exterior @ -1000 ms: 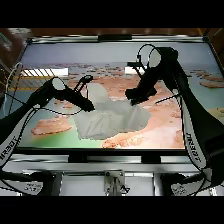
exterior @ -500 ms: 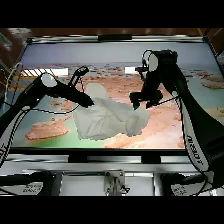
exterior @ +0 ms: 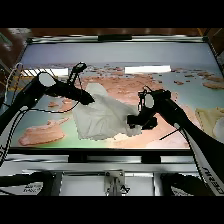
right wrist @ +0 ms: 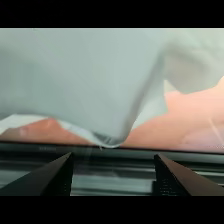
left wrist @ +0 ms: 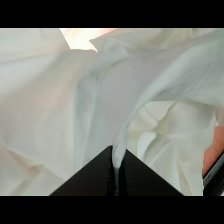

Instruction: Fold the shirts.

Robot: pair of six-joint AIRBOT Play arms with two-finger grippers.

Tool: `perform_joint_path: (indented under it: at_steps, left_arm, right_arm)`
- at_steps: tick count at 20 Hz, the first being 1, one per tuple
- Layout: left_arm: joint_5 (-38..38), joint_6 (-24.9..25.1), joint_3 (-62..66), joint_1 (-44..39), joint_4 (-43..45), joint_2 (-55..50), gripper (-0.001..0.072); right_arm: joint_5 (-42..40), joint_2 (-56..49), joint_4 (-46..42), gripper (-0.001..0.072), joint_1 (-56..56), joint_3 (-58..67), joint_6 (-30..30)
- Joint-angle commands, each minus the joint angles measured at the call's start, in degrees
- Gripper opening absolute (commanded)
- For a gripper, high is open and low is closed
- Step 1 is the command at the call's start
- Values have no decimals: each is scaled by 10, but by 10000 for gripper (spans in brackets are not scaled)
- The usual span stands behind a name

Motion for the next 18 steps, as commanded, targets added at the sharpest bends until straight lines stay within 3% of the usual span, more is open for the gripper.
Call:
perform_joint_path:
  at_steps: [1,4,5,6,7,10,13,15,18]
  left_arm:
    - [2,0,1,0,-2,1,56]
    - [2,0,1,0,-2,1,56]
    - [2,0,1,0,-2,1,56]
    - [2,0,1,1,-2,1,56]
    - [2,-1,1,3,-2,1,55]
    - [-7,-5,11,16,-2,2,55]
    - [-23,-34,66,22,-2,35,54]
    - [-5,-52,121,18,-3,86,54]
    - [75,-92,207,9,-5,183,54]
  right_arm:
    - [-112,1,2,620,2,-35,39]
    - [-148,-36,37,619,2,-36,39]
    - [-146,-47,51,567,2,-36,36]
    - [-142,-51,66,286,2,-36,32]
    - [-132,-46,71,63,2,-34,30]
    - [-69,6,20,67,2,7,-27]
    - [49,83,-71,67,2,125,-162]
    - [116,121,-151,67,2,240,-187]
    - [89,144,-175,67,2,426,-186]
